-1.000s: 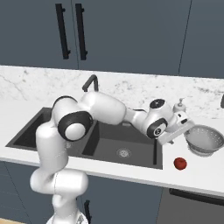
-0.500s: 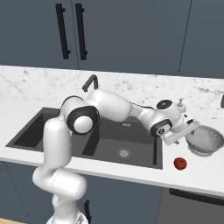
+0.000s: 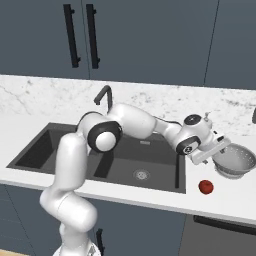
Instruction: Put the colander in the sink, put the apple in the colander, and turn on the sink faucet and pour water over the colander.
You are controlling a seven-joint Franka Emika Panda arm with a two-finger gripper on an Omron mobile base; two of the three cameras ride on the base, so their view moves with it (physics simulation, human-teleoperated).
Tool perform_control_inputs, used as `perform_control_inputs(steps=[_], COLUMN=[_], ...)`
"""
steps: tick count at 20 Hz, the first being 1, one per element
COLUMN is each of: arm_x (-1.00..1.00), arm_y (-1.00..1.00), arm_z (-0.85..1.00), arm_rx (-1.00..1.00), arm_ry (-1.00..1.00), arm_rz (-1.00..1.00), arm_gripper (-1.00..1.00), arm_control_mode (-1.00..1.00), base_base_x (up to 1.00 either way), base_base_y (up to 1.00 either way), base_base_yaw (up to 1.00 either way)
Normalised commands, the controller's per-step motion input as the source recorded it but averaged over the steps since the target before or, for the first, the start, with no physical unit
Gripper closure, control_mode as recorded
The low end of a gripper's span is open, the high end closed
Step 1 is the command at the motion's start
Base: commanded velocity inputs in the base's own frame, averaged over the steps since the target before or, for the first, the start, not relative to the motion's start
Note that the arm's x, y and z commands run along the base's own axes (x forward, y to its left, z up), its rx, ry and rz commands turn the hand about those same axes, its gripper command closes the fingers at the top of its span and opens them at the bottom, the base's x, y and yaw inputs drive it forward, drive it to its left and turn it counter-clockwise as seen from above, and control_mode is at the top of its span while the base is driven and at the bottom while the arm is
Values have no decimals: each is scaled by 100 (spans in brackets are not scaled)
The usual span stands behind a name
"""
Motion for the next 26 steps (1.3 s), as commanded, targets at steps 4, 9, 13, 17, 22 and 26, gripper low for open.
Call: perform_control_inputs(steps=[4,9,13,17,22,26], arm_x=[21,16,18,17,11,2], arm_y=[0,0,-3,-12,-17,-16], arm_z=[-20,-23,-19,-13,-10,-13], arm_rx=[0,0,0,0,0,0], arm_ry=[3,2,0,0,0,1], arm_rz=[0,0,0,0,0,0], arm_gripper=[-100,-100,-100,-100,-100,-100], arm_control_mode=[-100,-100,-100,-100,-100,-100], base_base_x=[0,0,0,0,0,0], base_base_y=[0,0,0,0,0,0], base_base_yaw=[0,0,0,0,0,0])
